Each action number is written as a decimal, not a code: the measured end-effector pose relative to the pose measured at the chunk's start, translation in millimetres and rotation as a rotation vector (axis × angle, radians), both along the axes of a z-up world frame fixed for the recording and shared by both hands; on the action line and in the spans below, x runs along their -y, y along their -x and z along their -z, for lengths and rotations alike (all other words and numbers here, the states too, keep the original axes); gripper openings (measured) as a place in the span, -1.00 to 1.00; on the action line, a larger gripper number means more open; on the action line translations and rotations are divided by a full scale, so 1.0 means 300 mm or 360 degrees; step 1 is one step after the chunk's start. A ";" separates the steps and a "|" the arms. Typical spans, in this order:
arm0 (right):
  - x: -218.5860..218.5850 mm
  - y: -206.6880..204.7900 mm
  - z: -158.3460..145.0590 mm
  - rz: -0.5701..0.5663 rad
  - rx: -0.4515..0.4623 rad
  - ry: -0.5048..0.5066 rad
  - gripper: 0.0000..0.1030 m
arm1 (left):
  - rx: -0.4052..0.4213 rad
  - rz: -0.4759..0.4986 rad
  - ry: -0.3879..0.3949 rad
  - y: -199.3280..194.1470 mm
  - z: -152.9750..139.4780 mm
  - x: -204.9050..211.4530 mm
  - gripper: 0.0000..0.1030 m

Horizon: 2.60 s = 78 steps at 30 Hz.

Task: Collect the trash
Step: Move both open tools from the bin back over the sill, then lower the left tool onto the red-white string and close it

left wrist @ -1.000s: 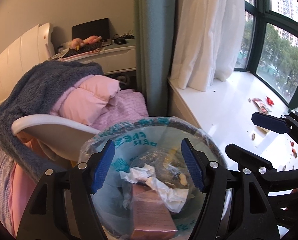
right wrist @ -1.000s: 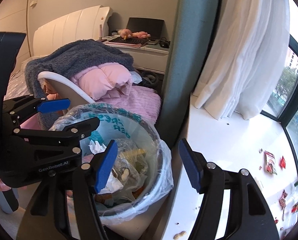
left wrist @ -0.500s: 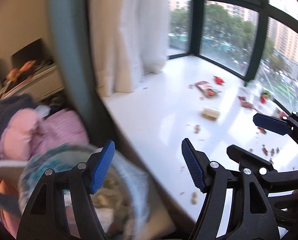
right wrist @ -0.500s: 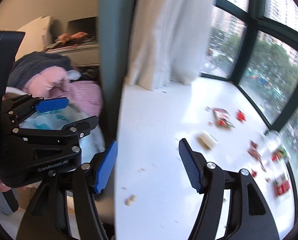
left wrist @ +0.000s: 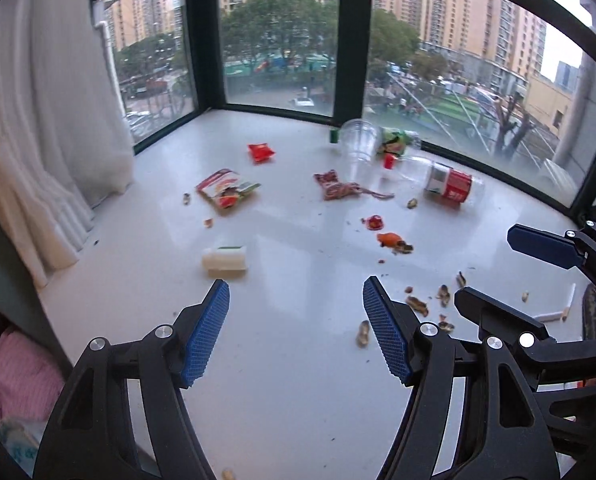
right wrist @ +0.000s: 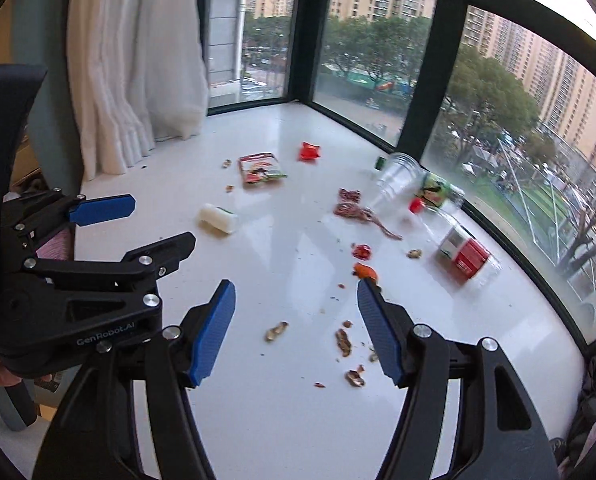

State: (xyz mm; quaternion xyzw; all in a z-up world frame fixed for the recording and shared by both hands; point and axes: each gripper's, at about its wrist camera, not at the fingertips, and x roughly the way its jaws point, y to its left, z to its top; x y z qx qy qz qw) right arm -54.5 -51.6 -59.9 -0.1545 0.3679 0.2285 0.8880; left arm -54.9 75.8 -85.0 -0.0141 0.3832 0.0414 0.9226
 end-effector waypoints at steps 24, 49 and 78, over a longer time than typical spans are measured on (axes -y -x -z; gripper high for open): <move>0.068 -0.702 0.269 0.0217 -0.0156 0.0010 0.19 | -0.0160 0.0297 -0.0007 -0.819 0.292 0.054 0.29; 0.043 -0.956 0.473 0.0271 -0.0328 0.0048 0.19 | -0.0249 0.0463 -0.0041 -1.099 0.489 0.037 0.29; 0.042 -0.993 0.543 0.0263 -0.0428 0.0008 0.18 | -0.0206 0.0602 0.0095 -1.040 0.506 0.072 -0.62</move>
